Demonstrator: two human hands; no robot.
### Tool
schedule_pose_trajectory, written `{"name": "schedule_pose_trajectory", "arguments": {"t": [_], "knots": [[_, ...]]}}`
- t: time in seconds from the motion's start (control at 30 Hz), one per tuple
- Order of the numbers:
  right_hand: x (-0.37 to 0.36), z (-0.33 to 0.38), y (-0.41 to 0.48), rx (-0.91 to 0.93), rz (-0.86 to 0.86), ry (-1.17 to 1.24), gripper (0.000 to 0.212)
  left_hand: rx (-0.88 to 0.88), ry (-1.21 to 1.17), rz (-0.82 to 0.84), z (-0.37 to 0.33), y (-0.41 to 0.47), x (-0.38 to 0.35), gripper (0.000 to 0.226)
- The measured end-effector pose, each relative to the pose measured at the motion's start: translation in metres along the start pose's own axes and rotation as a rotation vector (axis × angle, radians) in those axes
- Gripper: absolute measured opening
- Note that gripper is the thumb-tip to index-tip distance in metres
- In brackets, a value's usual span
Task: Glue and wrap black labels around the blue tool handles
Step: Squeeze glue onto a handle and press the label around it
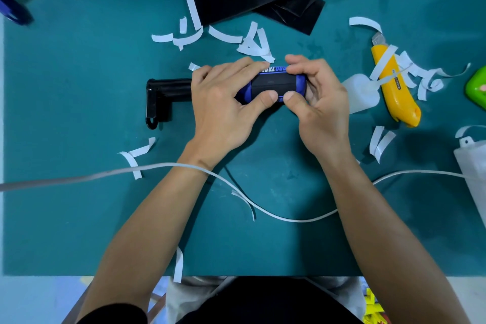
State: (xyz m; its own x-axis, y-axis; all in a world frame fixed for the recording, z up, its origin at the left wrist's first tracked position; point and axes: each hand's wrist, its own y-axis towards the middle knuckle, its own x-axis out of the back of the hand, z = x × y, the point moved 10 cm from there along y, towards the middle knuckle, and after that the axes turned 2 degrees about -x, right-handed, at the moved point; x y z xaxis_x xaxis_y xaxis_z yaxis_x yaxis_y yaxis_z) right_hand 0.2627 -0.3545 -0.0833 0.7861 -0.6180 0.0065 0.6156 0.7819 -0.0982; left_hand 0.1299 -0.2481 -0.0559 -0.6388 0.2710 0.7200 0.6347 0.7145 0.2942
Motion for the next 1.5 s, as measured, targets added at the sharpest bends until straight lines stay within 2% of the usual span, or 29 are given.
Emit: {"name": "schedule_pose_trajectory", "arguments": {"t": [0.73,0.97,1.13,1.43,1.5], "knots": [[0.007,-0.003,-0.003,-0.003,-0.137,0.009,0.034,0.035,0.002,-0.005,-0.006,-0.002,0.004,0.035],[0.003,0.001,-0.002,0.017,-0.095,-0.005,0.04,0.065,-0.031,0.001,-0.004,-0.001,0.004,0.035],[-0.002,0.006,-0.005,0.021,-0.06,-0.117,0.04,0.053,-0.029,0.0,-0.005,0.0,0.005,0.034],[0.001,0.01,-0.009,0.044,-0.093,-0.18,0.023,0.066,-0.029,0.007,-0.003,0.0,0.005,0.037],[0.001,0.009,-0.008,0.041,-0.098,-0.17,0.026,0.069,-0.028,0.01,-0.003,0.0,0.004,0.038]]}}
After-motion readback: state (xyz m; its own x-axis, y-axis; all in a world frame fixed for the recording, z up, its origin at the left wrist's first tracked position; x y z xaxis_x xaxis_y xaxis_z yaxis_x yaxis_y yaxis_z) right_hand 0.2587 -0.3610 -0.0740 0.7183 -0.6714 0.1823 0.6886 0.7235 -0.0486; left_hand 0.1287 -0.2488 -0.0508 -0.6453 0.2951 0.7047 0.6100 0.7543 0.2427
